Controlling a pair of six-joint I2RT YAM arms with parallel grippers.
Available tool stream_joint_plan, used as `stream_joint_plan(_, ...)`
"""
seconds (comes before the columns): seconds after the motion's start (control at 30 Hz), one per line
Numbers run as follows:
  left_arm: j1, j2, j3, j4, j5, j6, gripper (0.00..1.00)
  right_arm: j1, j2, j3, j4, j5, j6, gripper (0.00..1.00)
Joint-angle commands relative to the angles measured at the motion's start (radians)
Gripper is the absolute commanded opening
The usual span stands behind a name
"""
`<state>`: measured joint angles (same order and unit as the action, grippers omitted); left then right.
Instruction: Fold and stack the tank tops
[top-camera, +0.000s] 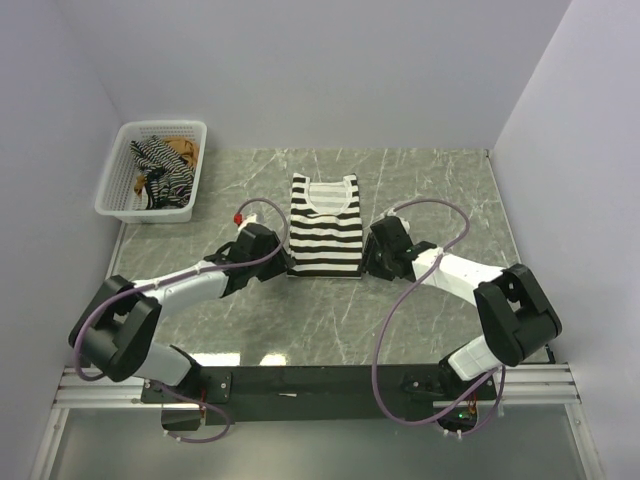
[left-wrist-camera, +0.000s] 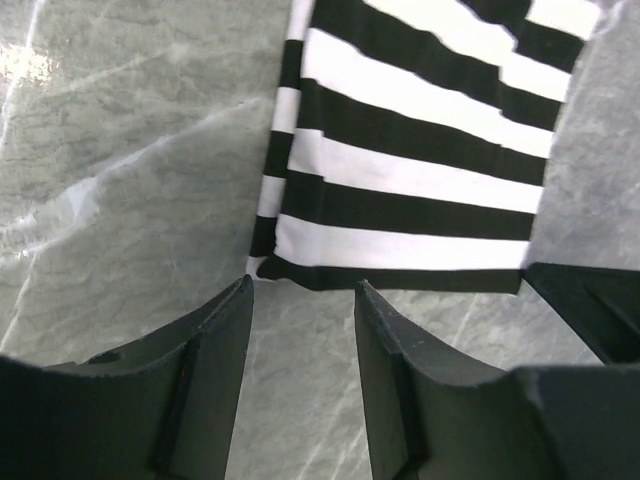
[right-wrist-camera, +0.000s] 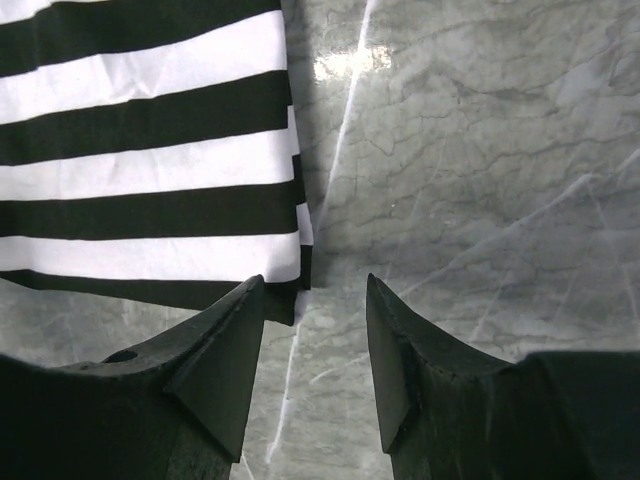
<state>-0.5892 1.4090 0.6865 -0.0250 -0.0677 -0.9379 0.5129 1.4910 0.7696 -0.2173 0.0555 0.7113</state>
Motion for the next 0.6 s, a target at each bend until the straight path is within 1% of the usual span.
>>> stream_joint_plan(0.0, 0.008, 0.036, -0.016, 0.066, 0.005, -0.009, 0.50, 0.013, -0.015, -0.010, 0.075, -0.011, 0.034, 0.52)
stream_joint_plan(0.13, 0.012, 0.073, -0.036, 0.114, 0.002, -0.029, 0.50, 0.021, 0.008, -0.027, 0.107, -0.014, 0.045, 0.51)
stream_joint_plan(0.27, 0.014, 0.102, -0.044, 0.125, -0.007, -0.048, 0.49, 0.021, 0.029, -0.047, 0.131, -0.016, 0.054, 0.50)
stream_joint_plan(0.57, 0.014, 0.130, -0.077, 0.126, -0.018, -0.078, 0.46, 0.022, 0.038, -0.112, 0.160, -0.019, 0.066, 0.42)
